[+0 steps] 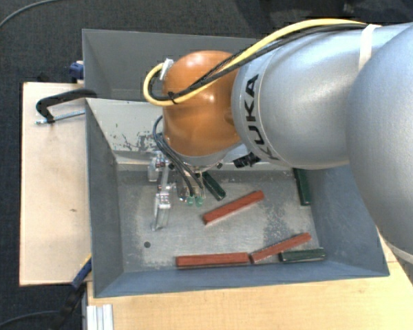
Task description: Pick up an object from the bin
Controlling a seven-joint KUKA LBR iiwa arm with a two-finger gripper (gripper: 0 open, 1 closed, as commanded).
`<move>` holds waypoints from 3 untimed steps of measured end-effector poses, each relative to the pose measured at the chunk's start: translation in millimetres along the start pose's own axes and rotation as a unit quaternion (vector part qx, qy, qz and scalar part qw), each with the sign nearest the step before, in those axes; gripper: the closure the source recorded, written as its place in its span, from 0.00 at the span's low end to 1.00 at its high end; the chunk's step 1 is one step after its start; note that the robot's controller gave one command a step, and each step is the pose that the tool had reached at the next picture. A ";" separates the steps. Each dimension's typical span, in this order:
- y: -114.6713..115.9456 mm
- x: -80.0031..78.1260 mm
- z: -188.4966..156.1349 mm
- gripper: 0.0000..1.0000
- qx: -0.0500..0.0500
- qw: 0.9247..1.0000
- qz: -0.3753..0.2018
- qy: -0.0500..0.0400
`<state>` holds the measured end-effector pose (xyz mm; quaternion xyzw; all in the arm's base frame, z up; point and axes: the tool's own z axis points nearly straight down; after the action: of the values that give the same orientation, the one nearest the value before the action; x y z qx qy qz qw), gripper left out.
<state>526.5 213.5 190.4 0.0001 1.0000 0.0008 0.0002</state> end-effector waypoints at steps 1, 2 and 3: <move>-35.7 33.3 124.5 0.00 0.002 1.000 -0.023 0.005; -103.1 -47.4 118.2 0.00 0.001 0.960 -0.279 -0.005; -179.5 -45.8 42.5 0.00 0.003 0.935 -0.356 -0.005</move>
Offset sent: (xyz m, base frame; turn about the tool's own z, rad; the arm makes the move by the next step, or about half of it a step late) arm -0.0308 -0.0344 -0.1204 -0.0464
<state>572.2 34.0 147.6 -0.3555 0.9347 -0.0023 0.0051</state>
